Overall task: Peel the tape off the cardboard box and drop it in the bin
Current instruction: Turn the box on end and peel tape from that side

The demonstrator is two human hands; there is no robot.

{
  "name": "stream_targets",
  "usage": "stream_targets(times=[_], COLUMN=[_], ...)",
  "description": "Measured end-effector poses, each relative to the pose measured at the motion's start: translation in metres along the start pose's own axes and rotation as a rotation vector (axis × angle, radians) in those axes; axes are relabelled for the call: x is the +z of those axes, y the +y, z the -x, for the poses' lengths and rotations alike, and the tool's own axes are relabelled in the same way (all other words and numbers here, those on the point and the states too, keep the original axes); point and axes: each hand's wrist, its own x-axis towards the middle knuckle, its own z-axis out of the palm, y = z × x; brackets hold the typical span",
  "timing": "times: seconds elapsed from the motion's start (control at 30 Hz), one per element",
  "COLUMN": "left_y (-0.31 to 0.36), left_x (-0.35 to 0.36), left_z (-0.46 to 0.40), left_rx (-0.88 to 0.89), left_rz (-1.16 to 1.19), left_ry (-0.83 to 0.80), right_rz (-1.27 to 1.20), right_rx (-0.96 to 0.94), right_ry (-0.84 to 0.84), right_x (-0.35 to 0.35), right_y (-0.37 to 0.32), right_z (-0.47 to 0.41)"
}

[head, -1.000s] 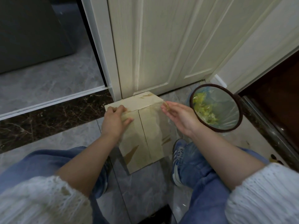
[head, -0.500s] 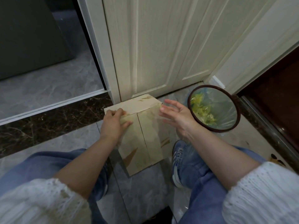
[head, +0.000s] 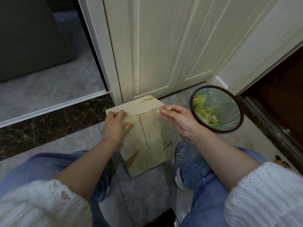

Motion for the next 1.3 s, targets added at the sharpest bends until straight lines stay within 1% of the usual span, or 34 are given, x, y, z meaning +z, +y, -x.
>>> stream_targets(times=[0.1,0.17,0.3,0.37,0.43,0.5,0.57,0.67,0.77,0.9,1.03,1.17,1.3], left_y=[0.000,0.000,-0.001,0.001,0.003,0.004,0.006,0.009,0.013,0.016,0.015,0.016,0.017], left_x=[0.000,0.001,0.002,0.002,0.003,0.004,0.006,0.008,0.009,0.009,0.009,0.009,0.010], left_z=[0.000,-0.001,-0.001,-0.001,-0.002,-0.003,-0.005,-0.008,-0.012,-0.019,-0.022,-0.023,-0.022], left_rx=[0.007,0.011,0.010,0.009,0.012,0.008,-0.001,-0.009,-0.029,-0.062,-0.072,-0.081,-0.092], left_rz=[-0.002,0.001,-0.006,-0.012,-0.018,-0.024,-0.028,-0.050,-0.051,-0.033,-0.036,-0.058,-0.066], left_ry=[0.008,0.014,0.020,0.023,0.023,0.024,0.028,0.038,0.034,0.028,0.015,0.018,0.023], right_rz=[0.020,0.066,0.283,0.349,0.388,0.391,0.356,0.319,0.325,0.304,0.288,0.237,0.299], right_rx=[0.020,0.005,-0.105,-0.137,-0.140,-0.125,-0.100,-0.041,-0.020,-0.039,-0.041,-0.067,-0.089], right_ry=[-0.007,0.064,0.385,0.576,0.729,0.818,0.870,0.895,0.907,0.886,0.923,0.917,0.908], right_x=[-0.002,-0.006,-0.028,-0.050,-0.076,-0.099,-0.112,-0.117,-0.123,-0.131,-0.134,-0.142,-0.145], right_y=[-0.003,-0.011,-0.034,-0.045,-0.052,-0.054,-0.056,-0.061,-0.061,-0.061,-0.061,-0.062,-0.054], right_z=[0.000,-0.006,-0.028,-0.040,-0.048,-0.054,-0.057,-0.058,-0.064,-0.068,-0.072,-0.079,-0.082])
